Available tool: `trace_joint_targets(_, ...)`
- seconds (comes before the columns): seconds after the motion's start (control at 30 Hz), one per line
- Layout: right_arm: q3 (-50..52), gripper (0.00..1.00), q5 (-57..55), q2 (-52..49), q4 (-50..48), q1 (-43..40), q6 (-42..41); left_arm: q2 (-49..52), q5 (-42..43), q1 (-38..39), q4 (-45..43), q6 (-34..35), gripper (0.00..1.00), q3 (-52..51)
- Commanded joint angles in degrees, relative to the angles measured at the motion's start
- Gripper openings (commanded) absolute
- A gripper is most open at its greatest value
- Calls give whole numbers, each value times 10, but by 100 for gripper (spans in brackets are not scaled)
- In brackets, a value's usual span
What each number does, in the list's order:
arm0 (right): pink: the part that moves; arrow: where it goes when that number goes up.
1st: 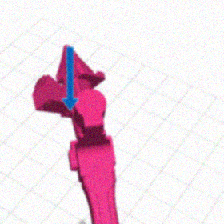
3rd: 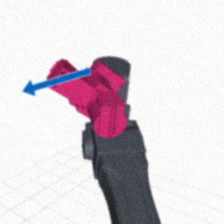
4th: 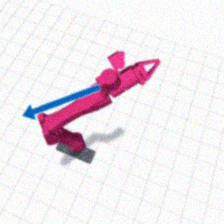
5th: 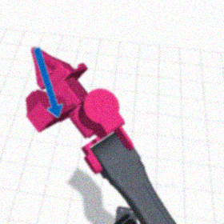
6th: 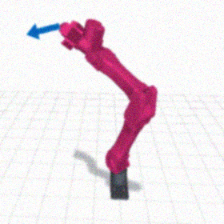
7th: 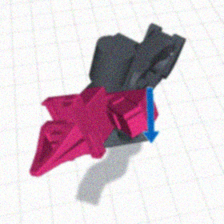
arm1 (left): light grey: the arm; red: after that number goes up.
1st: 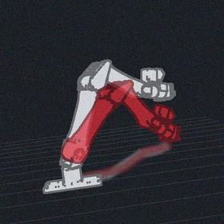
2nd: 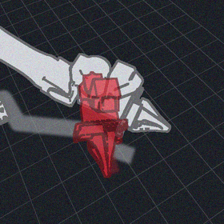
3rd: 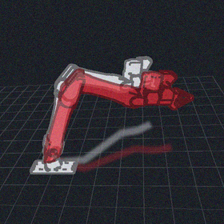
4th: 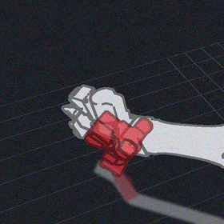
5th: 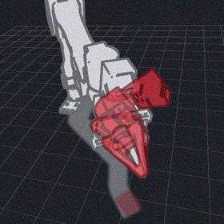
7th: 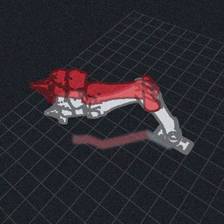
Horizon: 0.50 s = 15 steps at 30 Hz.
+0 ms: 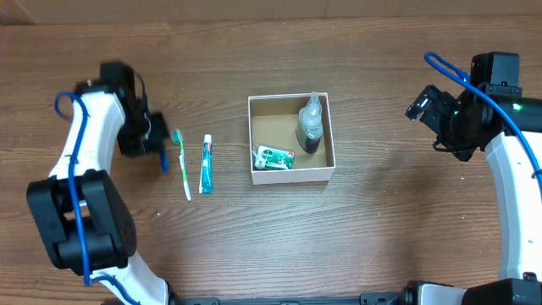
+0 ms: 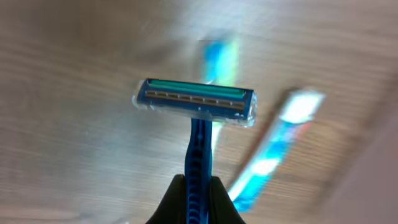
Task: Pack container
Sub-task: 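Grasp the blue razor with the left gripper and place it in box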
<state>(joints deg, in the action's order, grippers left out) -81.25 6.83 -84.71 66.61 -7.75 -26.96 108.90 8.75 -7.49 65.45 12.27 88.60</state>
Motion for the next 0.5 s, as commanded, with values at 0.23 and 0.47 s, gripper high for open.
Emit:
trace_joint_targets(0.23,-2,100,-3,1,-3,0,-3,-9,-12,286,-119,54,4,104)
trace_joint_targets(0.47,-2,100,-3,1,-3,0,-3,63,-9,329,-129,111,26,104)
